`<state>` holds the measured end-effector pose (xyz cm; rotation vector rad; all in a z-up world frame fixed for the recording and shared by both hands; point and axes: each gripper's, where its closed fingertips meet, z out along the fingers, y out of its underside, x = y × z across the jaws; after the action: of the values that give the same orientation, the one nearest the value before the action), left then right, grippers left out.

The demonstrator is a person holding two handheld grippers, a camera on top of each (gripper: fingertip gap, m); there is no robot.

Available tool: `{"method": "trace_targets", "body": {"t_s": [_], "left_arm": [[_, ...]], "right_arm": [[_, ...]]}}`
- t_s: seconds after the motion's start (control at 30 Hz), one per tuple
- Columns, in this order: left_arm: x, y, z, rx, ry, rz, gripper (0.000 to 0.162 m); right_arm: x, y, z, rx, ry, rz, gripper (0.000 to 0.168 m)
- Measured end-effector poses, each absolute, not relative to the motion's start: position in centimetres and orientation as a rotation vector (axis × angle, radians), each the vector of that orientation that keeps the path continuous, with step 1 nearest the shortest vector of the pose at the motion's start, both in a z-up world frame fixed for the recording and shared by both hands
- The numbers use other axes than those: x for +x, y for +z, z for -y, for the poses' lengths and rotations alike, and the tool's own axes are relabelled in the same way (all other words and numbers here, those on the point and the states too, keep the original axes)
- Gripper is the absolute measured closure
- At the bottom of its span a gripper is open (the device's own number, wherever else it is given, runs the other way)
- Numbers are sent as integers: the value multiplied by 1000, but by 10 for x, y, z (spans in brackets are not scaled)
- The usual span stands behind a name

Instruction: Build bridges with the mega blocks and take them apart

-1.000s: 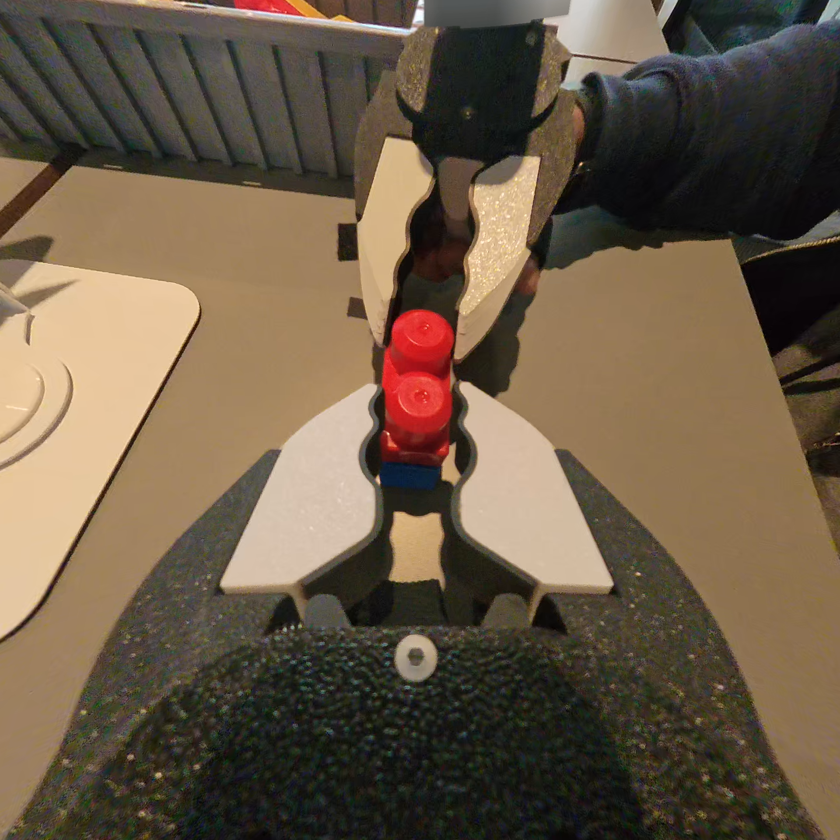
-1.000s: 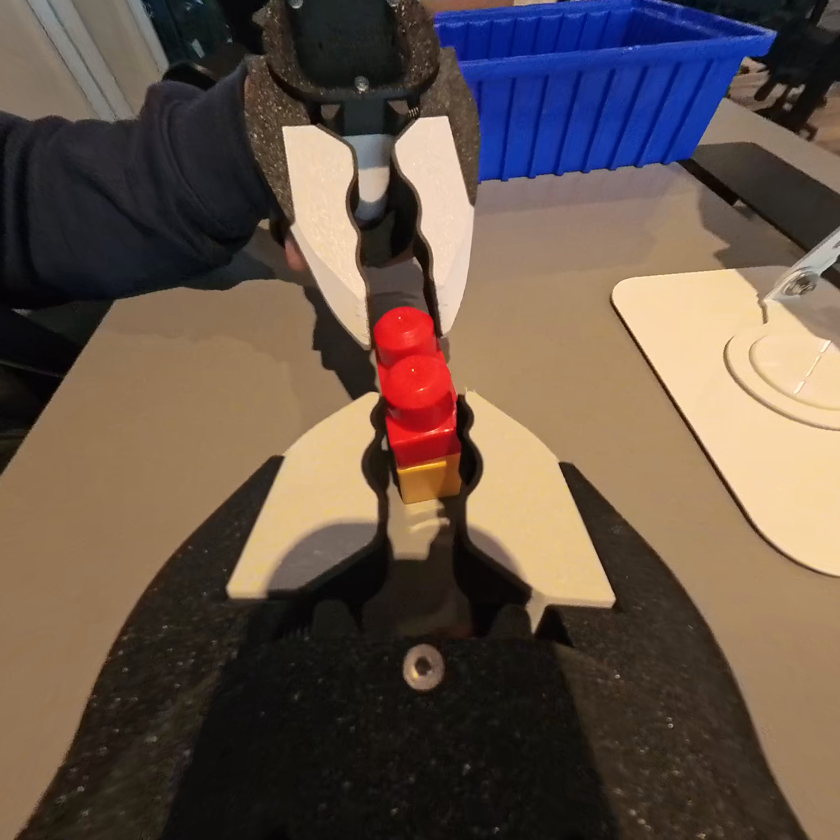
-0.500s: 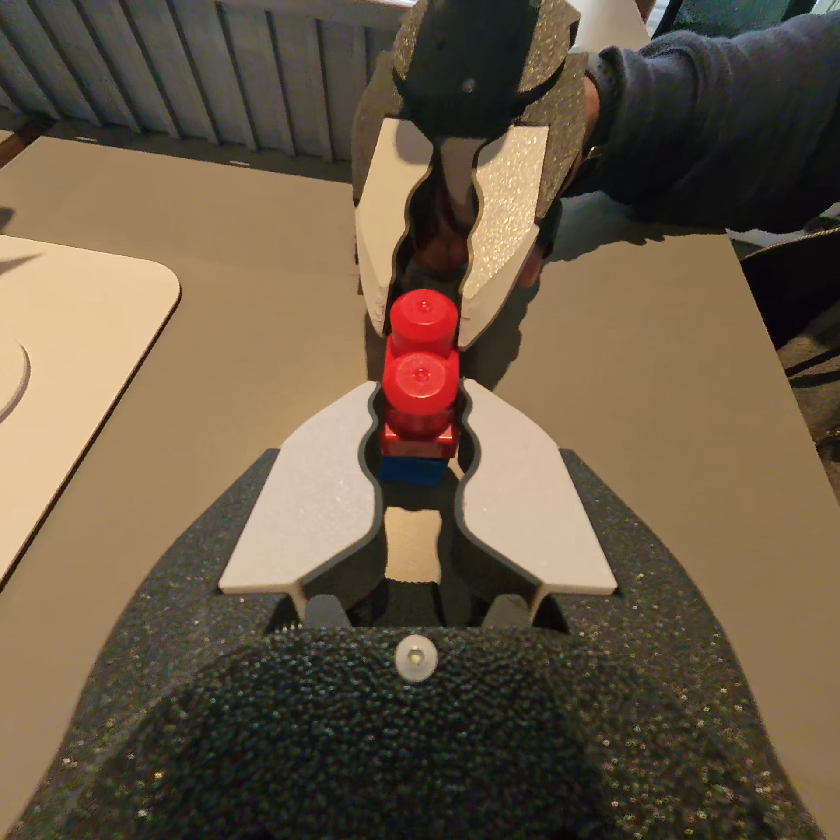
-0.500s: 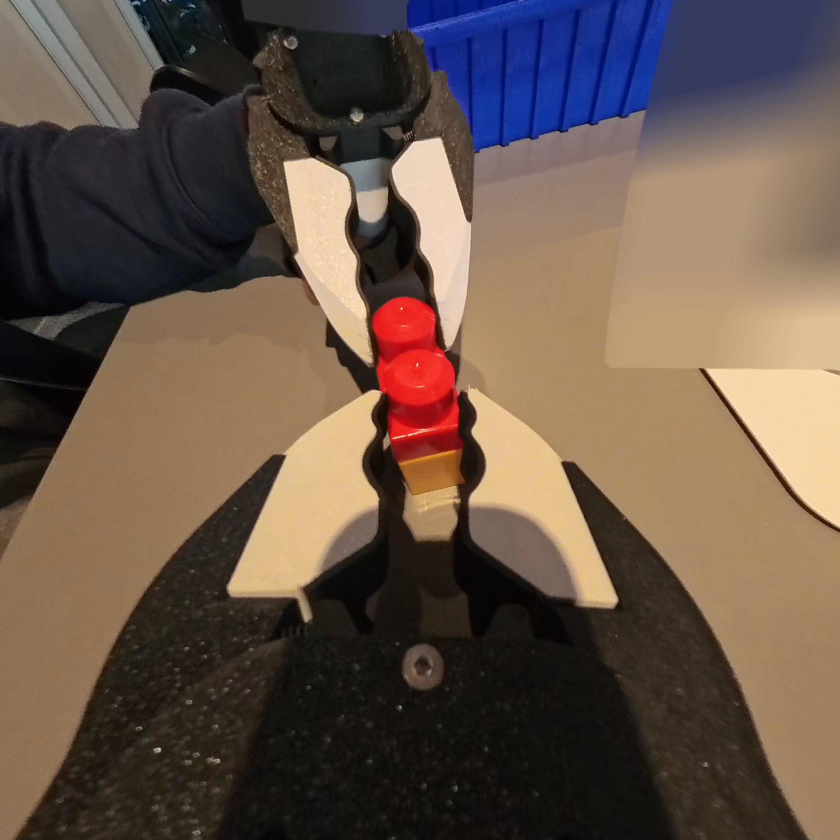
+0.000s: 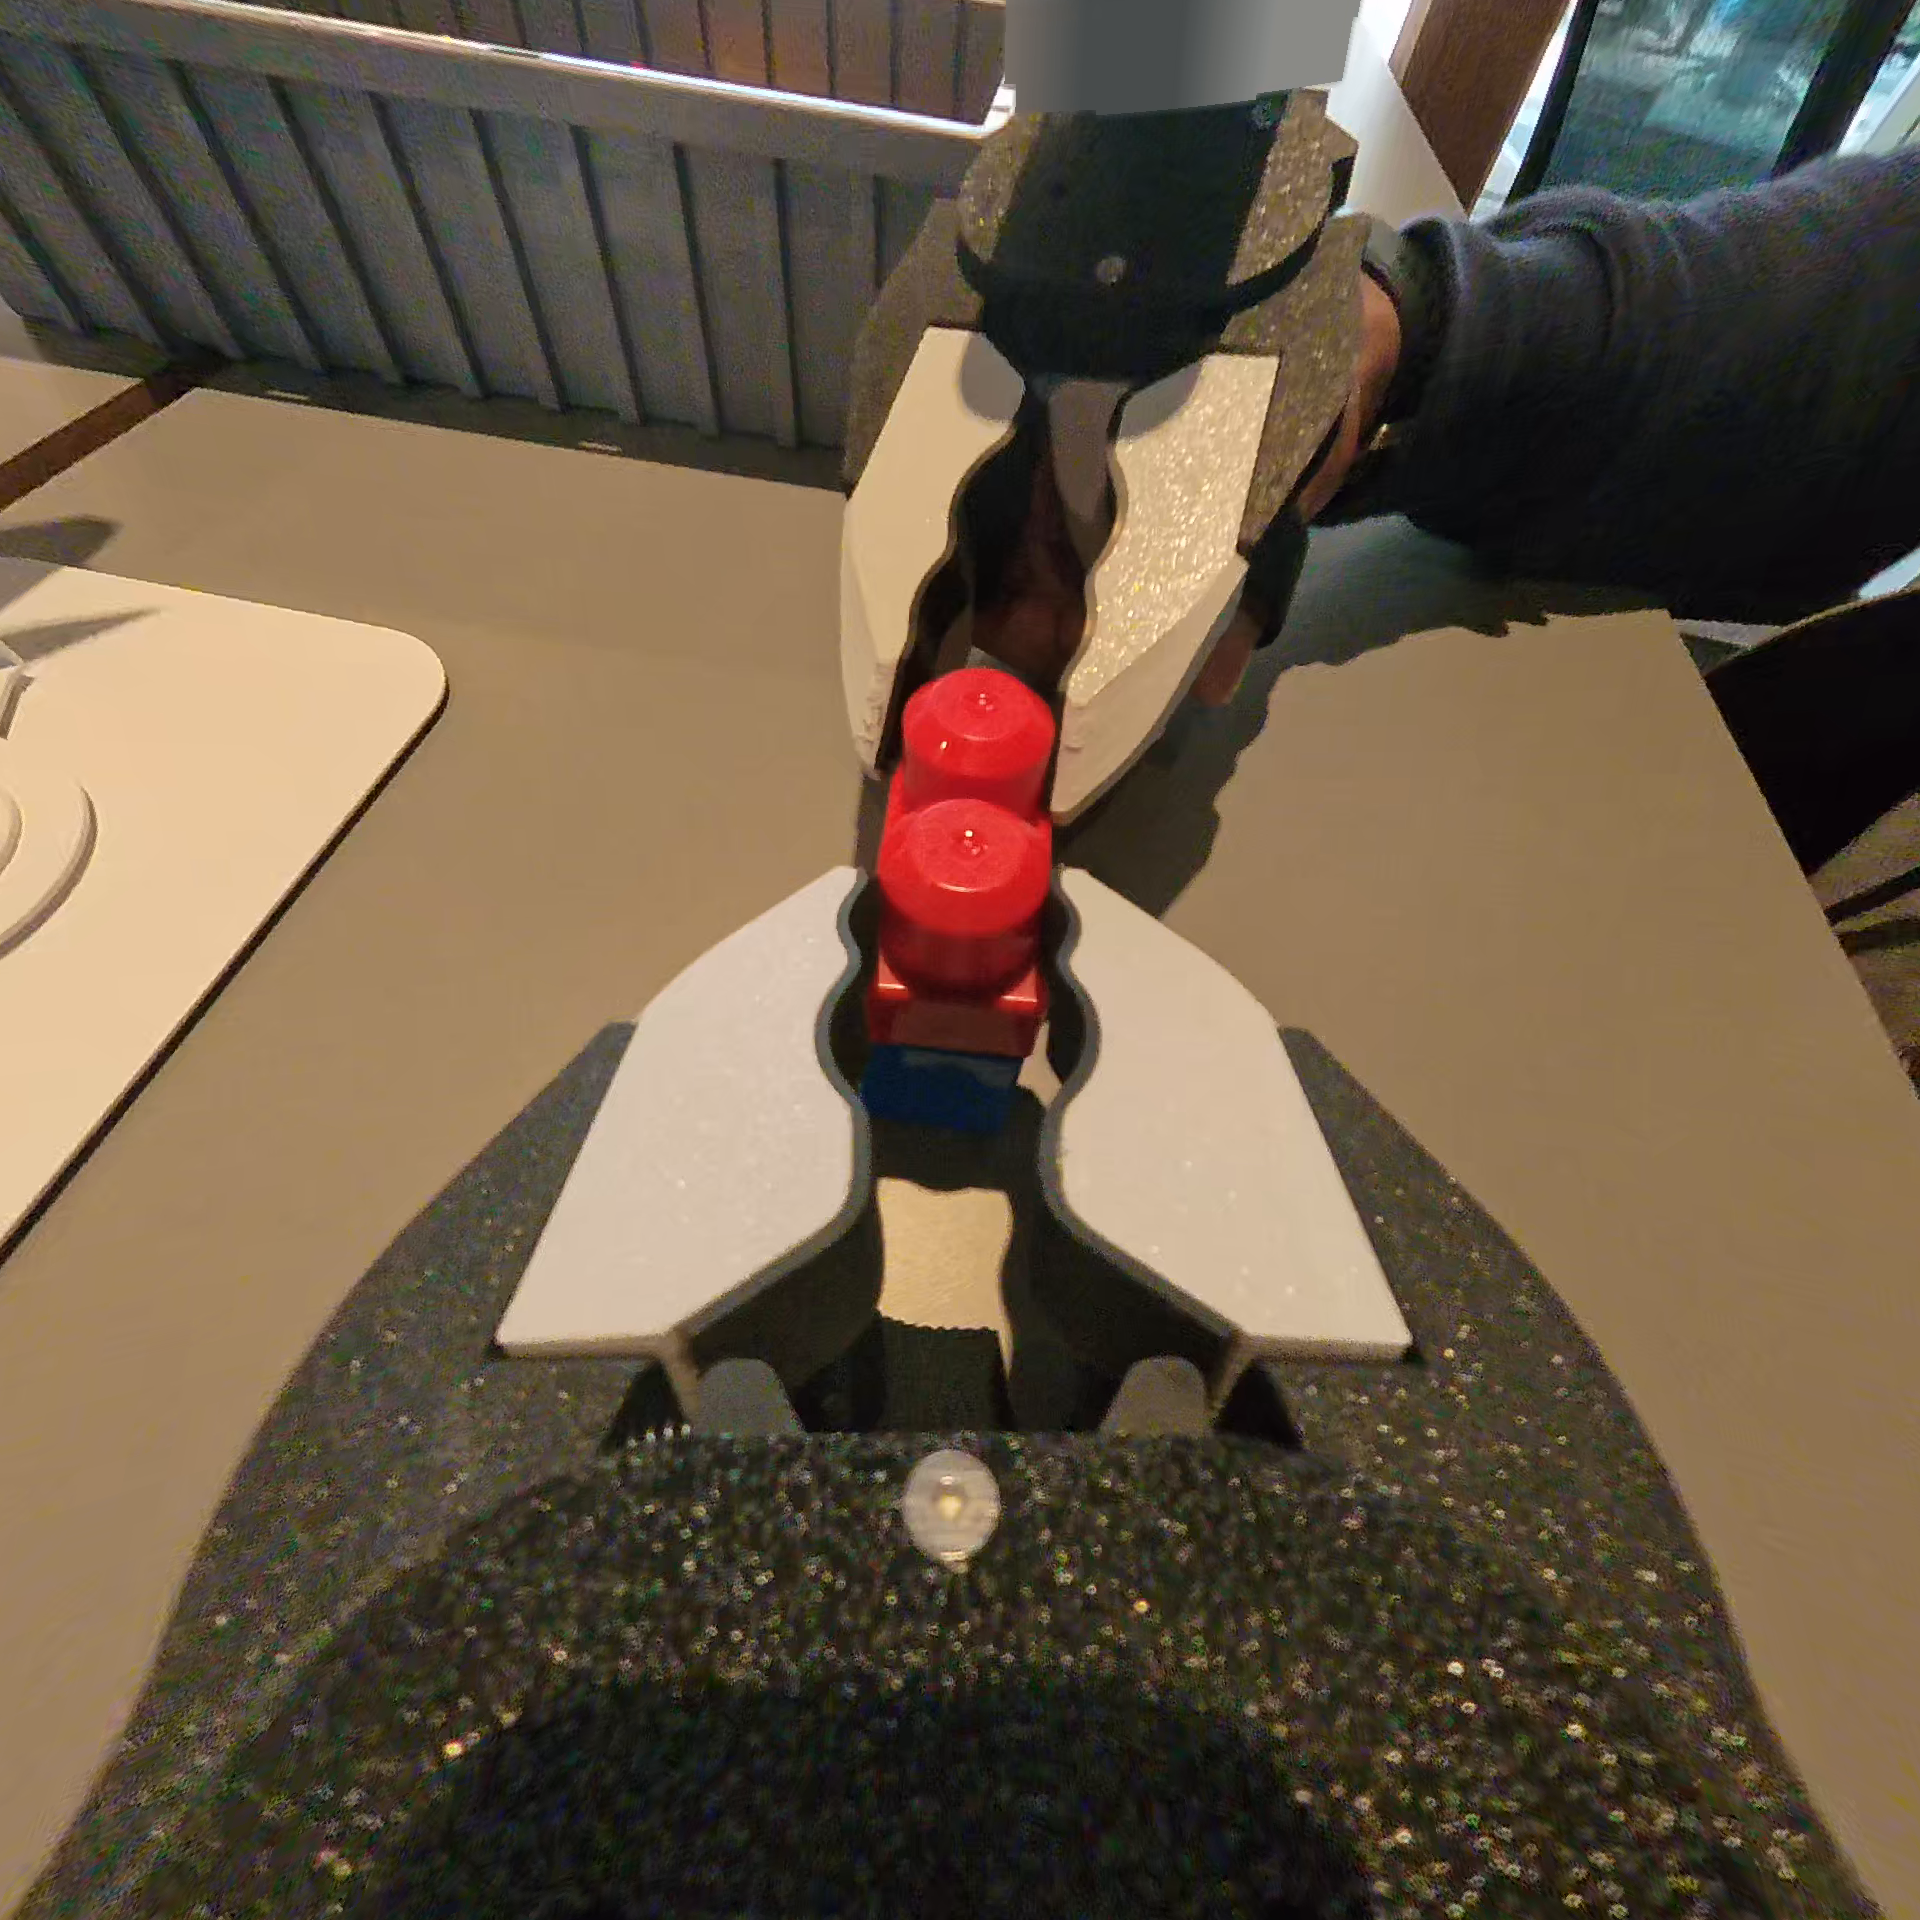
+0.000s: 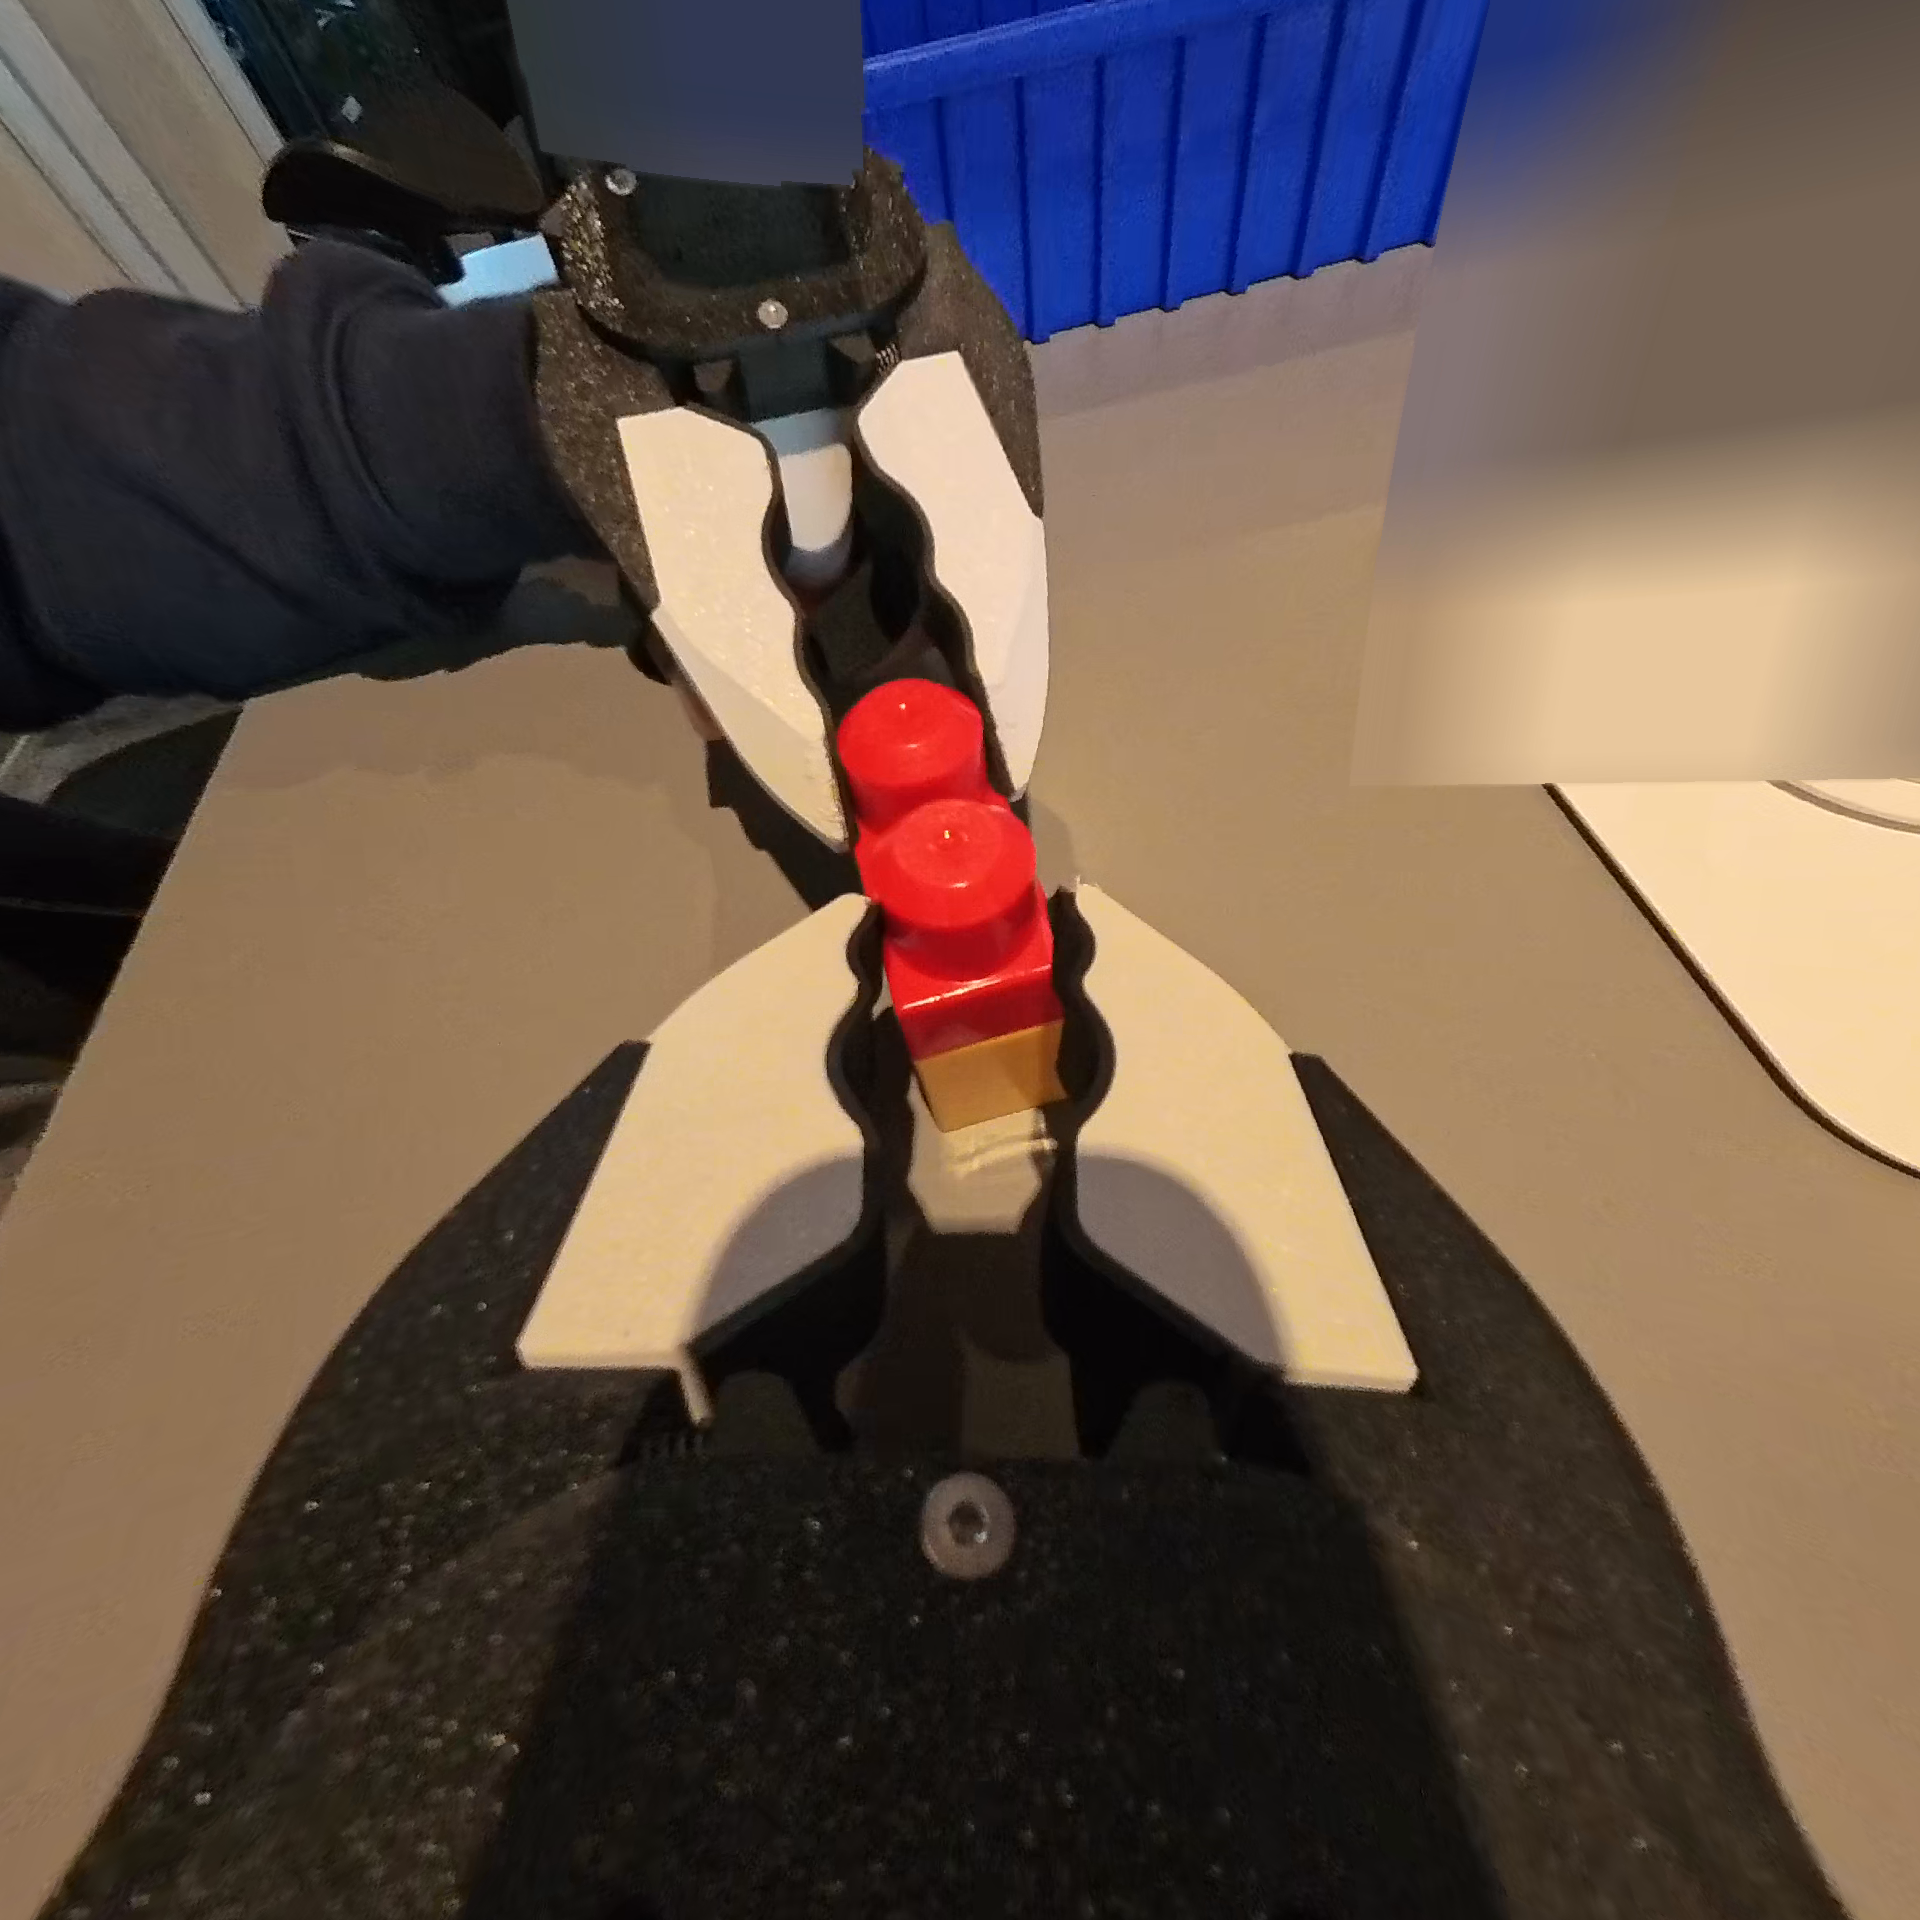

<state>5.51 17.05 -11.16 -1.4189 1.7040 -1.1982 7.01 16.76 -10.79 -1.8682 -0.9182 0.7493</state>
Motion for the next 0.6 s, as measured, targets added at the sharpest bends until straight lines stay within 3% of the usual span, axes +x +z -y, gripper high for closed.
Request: {"method": "trace_targets", "body": {"t_s": [0.6], "left_arm": [[26,-116,-165,-1378,-1190,-1782,129]], "right_arm": [[68,-104,-155,-1777,762,960,138]]}}
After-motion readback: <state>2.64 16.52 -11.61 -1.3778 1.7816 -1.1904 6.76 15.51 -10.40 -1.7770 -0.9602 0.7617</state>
